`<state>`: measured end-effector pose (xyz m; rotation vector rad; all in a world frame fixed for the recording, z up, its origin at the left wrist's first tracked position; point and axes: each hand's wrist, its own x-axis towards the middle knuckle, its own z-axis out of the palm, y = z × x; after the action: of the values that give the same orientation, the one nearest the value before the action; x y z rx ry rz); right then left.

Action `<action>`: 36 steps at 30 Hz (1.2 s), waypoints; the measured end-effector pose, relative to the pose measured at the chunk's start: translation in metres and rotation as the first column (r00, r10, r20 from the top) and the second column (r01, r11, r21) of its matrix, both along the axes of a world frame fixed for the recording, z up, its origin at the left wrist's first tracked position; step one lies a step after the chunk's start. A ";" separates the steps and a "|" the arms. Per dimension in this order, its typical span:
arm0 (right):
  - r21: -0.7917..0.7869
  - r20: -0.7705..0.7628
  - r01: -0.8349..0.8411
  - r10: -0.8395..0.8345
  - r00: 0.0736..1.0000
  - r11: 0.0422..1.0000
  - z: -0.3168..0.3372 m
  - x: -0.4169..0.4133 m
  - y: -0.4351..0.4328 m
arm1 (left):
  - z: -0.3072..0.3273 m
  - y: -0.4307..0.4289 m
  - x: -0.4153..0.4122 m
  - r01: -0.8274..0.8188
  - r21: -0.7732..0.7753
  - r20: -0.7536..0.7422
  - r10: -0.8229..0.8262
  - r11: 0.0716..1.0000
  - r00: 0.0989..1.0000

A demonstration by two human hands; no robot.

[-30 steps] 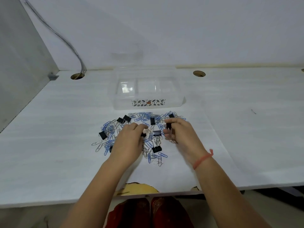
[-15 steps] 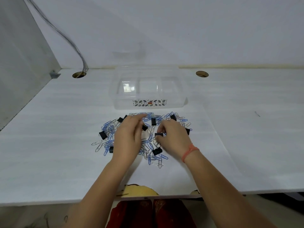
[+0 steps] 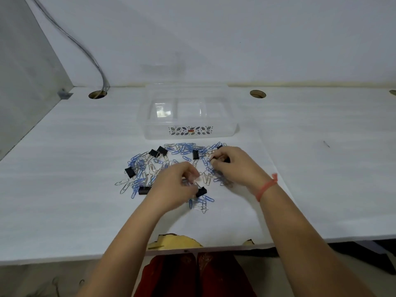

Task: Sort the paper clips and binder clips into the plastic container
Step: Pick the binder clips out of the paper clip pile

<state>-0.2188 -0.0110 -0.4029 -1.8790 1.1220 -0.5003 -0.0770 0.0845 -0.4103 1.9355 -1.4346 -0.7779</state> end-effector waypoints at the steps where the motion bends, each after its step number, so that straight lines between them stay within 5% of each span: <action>1: 0.051 0.073 0.052 -0.056 0.996 0.997 0.000 -0.005 0.001 | -0.001 -0.001 -0.002 0.073 0.032 0.142 -0.077 0.997 0.987; 3: 0.181 0.192 0.129 -0.164 0.968 0.975 -0.002 -0.012 0.003 | -0.003 -0.003 -0.005 0.157 0.087 0.288 -0.176 0.984 0.941; 9: 0.550 0.343 0.139 -0.375 0.861 0.823 -0.009 -0.029 0.004 | -0.008 -0.010 -0.002 0.265 0.078 0.348 -0.276 0.961 0.896; 13: 0.609 0.389 0.195 -0.503 0.772 0.769 -0.009 -0.036 0.001 | -0.011 -0.010 -0.003 0.284 -0.011 0.348 -0.263 0.959 0.900; 15: 0.626 0.432 0.211 -0.559 0.708 0.751 -0.010 -0.038 0.000 | -0.007 -0.011 -0.006 0.241 -0.110 0.233 -0.210 0.964 0.949; 18: 0.673 0.458 0.226 -0.637 0.620 0.704 -0.013 -0.038 -0.003 | 0.002 -0.010 -0.014 0.038 -0.165 -0.262 -0.081 0.986 0.962; 21: 0.399 0.412 0.358 -0.514 0.752 0.844 -0.022 -0.041 -0.004 | 0.005 -0.012 -0.019 -0.140 -0.129 -0.620 0.030 0.982 0.784; 23: 0.013 0.215 0.393 -0.387 0.897 0.919 -0.027 -0.044 -0.005 | 0.003 -0.017 -0.021 -0.215 -0.078 -0.753 0.084 0.974 0.652; 25: -0.243 -0.056 0.258 -0.279 0.959 0.935 -0.031 -0.043 -0.006 | 0.001 -0.021 -0.023 -0.255 -0.021 -0.826 0.127 0.967 0.549; 28: -0.295 -0.225 0.092 -0.163 0.961 0.951 -0.034 -0.034 -0.005 | 0.000 -0.026 -0.028 -0.327 0.047 -0.848 0.211 0.944 0.486; 33: -0.349 -0.216 0.102 -0.186 0.959 0.932 -0.031 -0.023 -0.006 | 0.002 -0.033 -0.029 -0.379 0.213 -0.959 0.267 0.901 0.097; 36: -0.343 -0.163 0.106 -0.170 0.972 0.933 -0.032 -0.023 -0.007 | 0.001 -0.036 -0.026 -0.371 0.216 -0.955 0.275 0.903 0.113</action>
<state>-0.2421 -0.0179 -0.4347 -2.1850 1.3728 -0.6319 -0.1033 0.0483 -0.4092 1.0530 -0.1512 -1.3416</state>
